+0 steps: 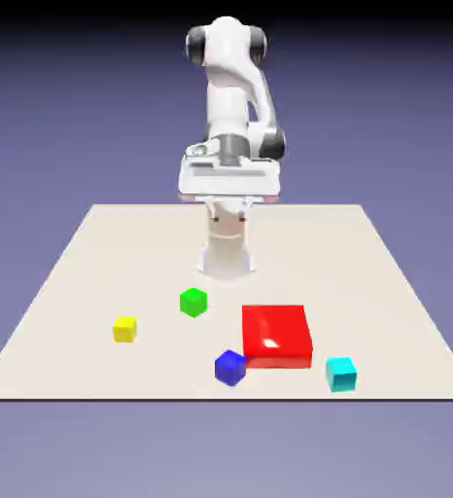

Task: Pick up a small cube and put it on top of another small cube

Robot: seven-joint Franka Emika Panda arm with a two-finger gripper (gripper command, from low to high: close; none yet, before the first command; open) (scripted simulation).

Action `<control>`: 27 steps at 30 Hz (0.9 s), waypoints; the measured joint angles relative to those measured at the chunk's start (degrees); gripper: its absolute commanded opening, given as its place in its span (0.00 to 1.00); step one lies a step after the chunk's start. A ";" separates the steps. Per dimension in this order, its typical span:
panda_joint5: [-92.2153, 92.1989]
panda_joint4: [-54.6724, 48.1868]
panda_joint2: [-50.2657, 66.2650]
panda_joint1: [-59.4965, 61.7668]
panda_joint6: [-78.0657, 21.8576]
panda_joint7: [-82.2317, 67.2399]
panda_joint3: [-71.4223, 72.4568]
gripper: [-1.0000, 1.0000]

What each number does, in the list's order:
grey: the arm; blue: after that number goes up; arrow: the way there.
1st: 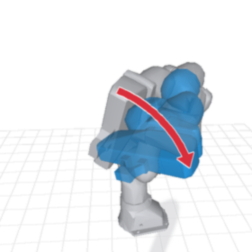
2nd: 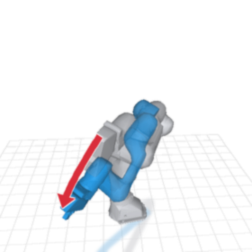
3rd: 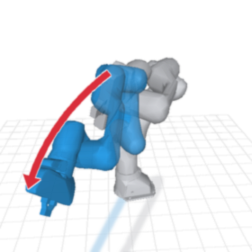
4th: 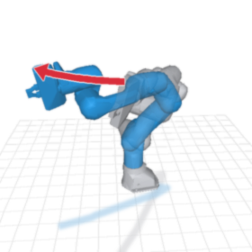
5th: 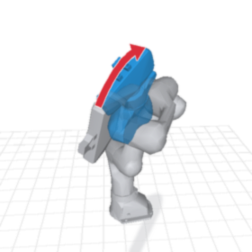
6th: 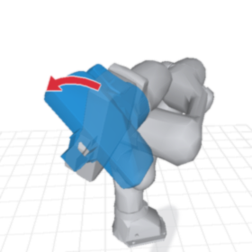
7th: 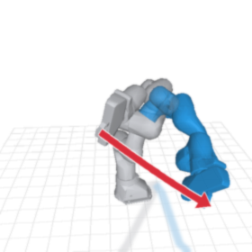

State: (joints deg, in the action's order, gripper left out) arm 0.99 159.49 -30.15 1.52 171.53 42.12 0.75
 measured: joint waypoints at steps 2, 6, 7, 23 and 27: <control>1.64 -2.51 4.15 3.66 -4.11 -0.56 1.24 0.50; 4.92 -7.52 12.46 10.98 -12.34 -1.67 3.73 0.50; 5.74 -8.78 14.54 12.81 -14.40 -1.95 4.35 0.50; 18.87 -28.84 47.76 42.08 -47.30 -6.40 14.30 0.50; 20.82 -31.83 52.71 46.44 -52.20 -7.06 15.79 0.50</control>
State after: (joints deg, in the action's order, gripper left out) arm 21.81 127.66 22.56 47.96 119.32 35.06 16.54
